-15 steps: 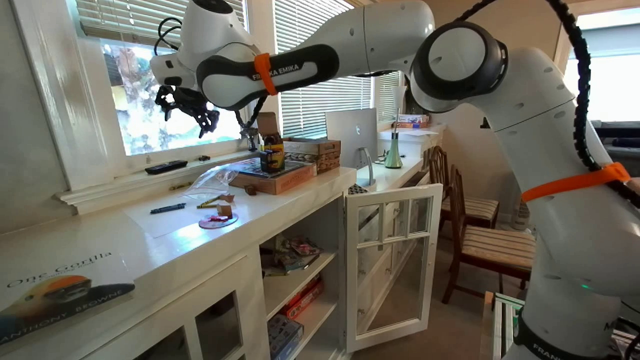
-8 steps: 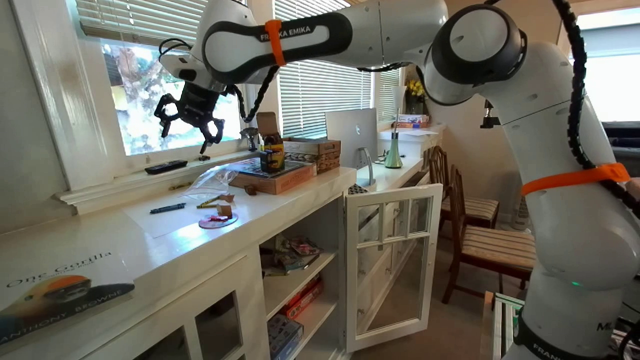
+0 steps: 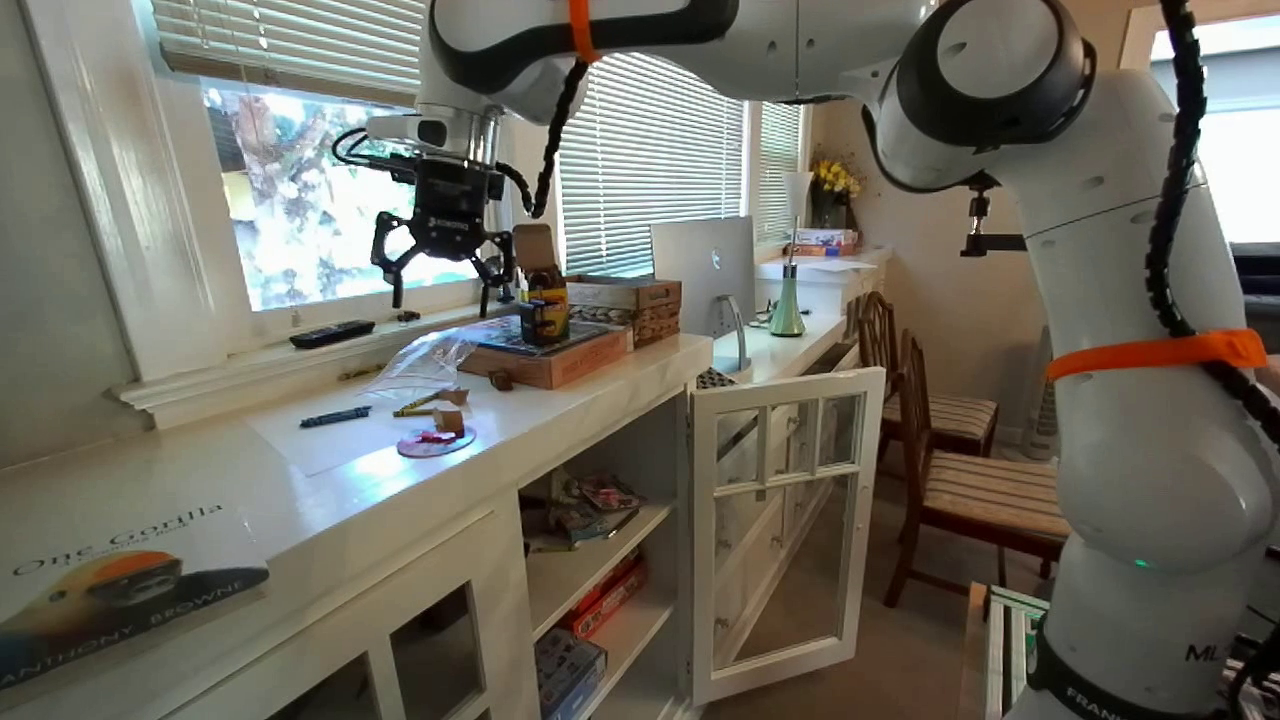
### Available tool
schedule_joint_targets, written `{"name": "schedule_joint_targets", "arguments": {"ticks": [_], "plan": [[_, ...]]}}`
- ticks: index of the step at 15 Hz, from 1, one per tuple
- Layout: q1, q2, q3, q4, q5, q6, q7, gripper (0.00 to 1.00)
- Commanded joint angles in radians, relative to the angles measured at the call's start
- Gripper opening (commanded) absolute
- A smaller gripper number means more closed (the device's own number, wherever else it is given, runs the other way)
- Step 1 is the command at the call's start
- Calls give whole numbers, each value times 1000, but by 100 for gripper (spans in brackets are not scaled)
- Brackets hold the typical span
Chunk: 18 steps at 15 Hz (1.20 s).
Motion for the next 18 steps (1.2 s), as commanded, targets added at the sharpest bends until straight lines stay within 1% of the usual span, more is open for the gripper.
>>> {"name": "schedule_joint_targets", "arguments": {"ticks": [1, 3, 6, 7, 8, 12, 13, 18], "plan": [[135, -39, -193, 26, 102, -218, -120, 100], [215, -46, -291, 43, 93, -320, -164, 100], [299, -42, -381, 56, 62, -393, -203, 100], [257, -37, -321, 51, 28, -403, -194, 100], [268, -38, -331, 52, 21, -414, -204, 100], [270, -49, -326, 39, -15, -423, -235, 100], [264, -40, -327, 42, 14, -400, -208, 100], [264, -40, -328, 42, 13, -399, -210, 100]]}}
